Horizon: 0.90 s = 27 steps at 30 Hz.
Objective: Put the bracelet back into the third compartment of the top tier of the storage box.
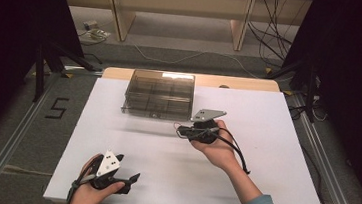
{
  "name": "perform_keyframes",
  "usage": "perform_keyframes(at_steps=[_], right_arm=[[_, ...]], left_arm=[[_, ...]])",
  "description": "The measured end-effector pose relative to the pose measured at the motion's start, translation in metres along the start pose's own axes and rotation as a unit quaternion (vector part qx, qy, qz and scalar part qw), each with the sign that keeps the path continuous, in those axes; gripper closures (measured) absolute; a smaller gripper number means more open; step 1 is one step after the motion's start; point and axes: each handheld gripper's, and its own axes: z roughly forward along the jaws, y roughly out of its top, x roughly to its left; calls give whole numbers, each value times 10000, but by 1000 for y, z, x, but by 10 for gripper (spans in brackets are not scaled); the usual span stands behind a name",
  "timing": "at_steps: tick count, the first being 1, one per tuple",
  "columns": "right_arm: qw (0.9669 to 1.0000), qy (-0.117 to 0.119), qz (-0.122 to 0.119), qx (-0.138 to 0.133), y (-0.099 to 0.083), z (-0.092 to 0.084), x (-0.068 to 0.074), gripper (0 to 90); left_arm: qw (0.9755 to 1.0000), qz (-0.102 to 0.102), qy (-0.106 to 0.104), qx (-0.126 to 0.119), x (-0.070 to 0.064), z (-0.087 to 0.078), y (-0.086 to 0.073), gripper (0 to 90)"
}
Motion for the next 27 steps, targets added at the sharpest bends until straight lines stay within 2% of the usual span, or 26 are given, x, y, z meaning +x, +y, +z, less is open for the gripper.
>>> perform_keyframes(at_steps=[11,27], right_arm=[[9999,-35,29,-136,2,-1,-1,882],[9998,-60,13,-192,11,-4,-2,882]], left_arm=[[10000,13,-7,-12,0,-1,0,174],[10000,35,-20,4,0,0,1,174]])
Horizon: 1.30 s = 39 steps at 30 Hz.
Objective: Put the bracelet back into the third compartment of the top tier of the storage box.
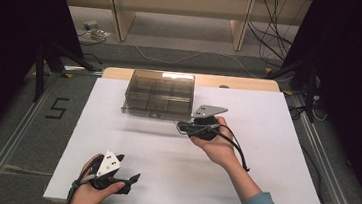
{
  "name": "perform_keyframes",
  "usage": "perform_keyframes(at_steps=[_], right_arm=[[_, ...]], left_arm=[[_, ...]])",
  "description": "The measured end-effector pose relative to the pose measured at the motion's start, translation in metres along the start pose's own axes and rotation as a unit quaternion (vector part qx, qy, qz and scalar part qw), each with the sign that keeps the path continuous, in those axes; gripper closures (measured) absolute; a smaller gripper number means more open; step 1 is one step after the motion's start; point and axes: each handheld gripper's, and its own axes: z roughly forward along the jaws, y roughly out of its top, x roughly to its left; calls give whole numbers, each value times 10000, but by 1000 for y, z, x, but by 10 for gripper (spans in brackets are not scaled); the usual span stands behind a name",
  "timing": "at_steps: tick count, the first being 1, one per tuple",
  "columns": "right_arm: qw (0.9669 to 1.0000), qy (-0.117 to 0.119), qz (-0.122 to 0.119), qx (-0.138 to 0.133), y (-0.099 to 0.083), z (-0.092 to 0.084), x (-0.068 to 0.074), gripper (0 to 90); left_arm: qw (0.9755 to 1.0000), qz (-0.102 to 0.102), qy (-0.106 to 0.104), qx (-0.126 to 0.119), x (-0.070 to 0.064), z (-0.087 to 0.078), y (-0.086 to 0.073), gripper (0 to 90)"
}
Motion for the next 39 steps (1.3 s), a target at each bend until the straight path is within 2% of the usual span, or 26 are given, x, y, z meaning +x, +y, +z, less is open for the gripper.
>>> perform_keyframes(at_steps=[39], right_arm=[[10000,-65,-58,-6,24,0,-4,882]], left_arm=[[10000,-29,24,-73,0,1,1,174]])
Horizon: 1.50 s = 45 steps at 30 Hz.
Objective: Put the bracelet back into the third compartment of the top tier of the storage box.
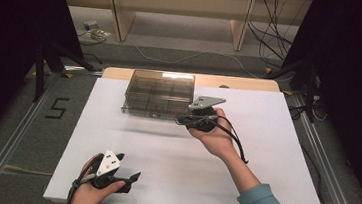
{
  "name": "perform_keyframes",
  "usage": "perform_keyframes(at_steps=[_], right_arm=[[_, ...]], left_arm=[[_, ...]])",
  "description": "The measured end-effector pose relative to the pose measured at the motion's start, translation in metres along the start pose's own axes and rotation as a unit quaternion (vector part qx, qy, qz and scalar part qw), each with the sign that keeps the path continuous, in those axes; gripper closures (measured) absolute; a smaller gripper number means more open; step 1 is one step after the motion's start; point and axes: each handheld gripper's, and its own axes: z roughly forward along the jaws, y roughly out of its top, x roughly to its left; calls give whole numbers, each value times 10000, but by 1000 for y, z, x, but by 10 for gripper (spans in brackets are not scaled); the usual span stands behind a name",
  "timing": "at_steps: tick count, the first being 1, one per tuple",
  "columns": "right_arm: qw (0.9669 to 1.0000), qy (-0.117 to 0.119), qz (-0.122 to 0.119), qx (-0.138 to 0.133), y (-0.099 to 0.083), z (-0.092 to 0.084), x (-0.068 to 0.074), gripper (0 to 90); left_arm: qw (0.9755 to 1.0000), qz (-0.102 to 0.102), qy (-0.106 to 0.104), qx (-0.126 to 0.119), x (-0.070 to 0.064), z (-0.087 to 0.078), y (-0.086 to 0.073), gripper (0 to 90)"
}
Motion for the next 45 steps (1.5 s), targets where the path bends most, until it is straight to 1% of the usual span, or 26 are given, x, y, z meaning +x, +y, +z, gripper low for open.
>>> perform_keyframes(at_steps=[13,16,22,26,35,45], right_arm=[[10000,-27,-1,-18,6,-1,-4,882],[10000,-17,35,-46,8,-1,-5,882],[10000,-15,-7,-25,13,1,-5,882],[10000,-32,35,9,15,2,-6,882],[10000,-62,-8,36,21,3,-10,882],[10000,-78,8,59,28,7,-15,882]], left_arm=[[10000,21,-7,8,-1,1,0,174],[10000,6,-12,-6,-1,0,0,174],[10000,5,-11,-26,0,0,0,174],[10000,11,-18,-29,0,0,0,174],[10000,16,-26,-19,0,0,1,174],[10000,14,-22,-32,0,-1,1,174]])
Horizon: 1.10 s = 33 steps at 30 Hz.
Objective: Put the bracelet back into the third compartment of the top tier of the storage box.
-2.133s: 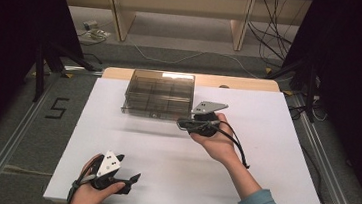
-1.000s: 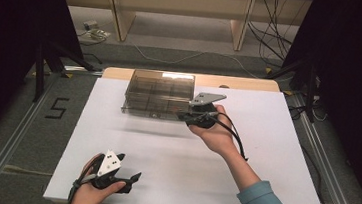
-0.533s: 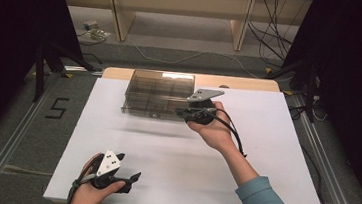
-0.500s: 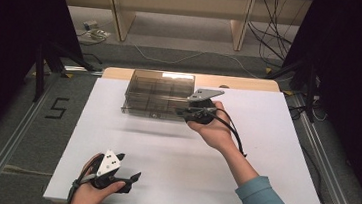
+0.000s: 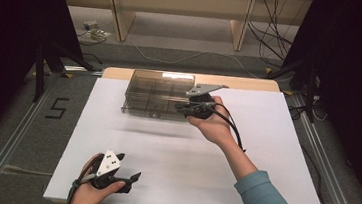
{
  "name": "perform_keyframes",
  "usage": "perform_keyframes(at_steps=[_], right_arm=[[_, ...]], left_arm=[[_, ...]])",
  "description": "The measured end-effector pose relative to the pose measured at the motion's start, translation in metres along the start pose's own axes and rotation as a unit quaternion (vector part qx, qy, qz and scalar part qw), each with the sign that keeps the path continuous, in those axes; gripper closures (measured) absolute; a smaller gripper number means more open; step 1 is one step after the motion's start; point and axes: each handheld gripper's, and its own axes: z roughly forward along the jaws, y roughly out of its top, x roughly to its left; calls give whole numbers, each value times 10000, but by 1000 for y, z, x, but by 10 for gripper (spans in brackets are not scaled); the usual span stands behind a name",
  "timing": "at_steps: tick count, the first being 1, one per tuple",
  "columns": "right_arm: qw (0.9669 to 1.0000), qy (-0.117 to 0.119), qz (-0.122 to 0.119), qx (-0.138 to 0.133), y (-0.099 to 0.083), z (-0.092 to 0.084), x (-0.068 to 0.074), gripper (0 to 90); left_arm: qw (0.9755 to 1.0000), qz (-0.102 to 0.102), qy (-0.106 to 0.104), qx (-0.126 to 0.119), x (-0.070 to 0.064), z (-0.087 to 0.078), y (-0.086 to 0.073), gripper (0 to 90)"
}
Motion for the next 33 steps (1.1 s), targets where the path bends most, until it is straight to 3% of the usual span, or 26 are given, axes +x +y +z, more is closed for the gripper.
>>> perform_keyframes(at_steps=[33], right_arm=[[9998,-65,90,172,8,16,-14,882]], left_arm=[[10000,-4,-5,-7,0,0,0,174]])
